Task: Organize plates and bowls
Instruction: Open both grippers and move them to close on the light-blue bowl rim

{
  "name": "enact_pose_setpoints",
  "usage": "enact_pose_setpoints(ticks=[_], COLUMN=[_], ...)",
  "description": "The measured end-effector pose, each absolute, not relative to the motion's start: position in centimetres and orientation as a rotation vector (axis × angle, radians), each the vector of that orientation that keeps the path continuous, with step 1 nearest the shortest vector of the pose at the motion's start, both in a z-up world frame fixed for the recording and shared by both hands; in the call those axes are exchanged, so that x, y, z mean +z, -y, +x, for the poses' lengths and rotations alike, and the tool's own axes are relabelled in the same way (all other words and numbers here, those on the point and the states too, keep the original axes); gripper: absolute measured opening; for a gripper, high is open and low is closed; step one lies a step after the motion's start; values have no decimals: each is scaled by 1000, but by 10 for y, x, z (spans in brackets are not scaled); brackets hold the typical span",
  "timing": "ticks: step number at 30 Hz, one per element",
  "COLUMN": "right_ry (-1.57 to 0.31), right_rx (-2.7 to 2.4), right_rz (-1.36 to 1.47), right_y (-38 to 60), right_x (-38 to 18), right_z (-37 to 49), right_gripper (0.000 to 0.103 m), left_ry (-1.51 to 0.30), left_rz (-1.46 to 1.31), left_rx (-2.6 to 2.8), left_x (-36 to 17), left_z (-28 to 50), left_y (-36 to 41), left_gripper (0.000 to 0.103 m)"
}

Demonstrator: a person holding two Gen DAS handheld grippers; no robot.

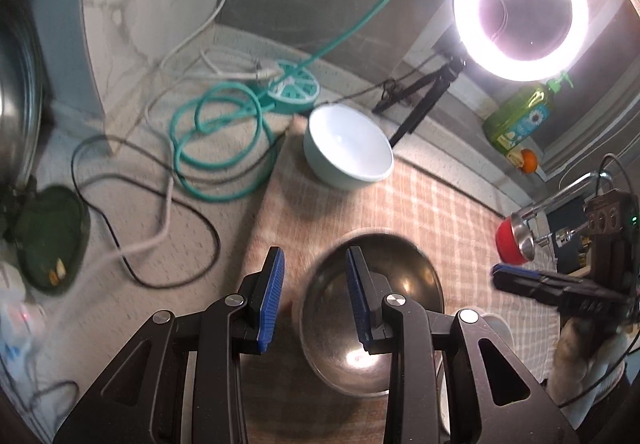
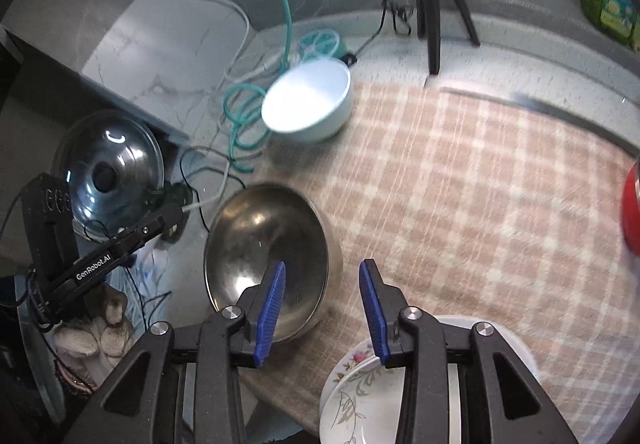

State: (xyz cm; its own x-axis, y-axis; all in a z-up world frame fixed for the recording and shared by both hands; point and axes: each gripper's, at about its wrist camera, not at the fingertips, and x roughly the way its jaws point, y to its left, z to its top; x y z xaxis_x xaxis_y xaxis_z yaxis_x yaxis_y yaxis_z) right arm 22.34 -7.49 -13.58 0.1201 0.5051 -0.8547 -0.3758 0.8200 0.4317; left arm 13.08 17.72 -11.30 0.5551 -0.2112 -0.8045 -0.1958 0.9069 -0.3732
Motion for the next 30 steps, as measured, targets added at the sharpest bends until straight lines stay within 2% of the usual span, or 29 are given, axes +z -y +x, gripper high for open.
enact_pose_setpoints(ticks=[6, 10, 19, 30], right_ry=[-1222, -1204, -1261, -1351], right_rx=[628, 607, 563, 543], right_rz=[175, 192, 181, 160], right_y=[78, 68, 40, 7], right_x=[-105, -105, -141, -195], right_z=[257, 283, 334, 368], right_gripper=[39, 39, 39, 39], left_ry=[-996, -1030, -1125, -1190], left_rz=[-422, -435, -426, -394], left_rx=[-16, -42, -58, -37], left_x=[-108, -116, -146, -175], left_z=[170, 200, 255, 287], left_y=[-189, -193, -188, -185], left_gripper=[30, 30, 30, 30])
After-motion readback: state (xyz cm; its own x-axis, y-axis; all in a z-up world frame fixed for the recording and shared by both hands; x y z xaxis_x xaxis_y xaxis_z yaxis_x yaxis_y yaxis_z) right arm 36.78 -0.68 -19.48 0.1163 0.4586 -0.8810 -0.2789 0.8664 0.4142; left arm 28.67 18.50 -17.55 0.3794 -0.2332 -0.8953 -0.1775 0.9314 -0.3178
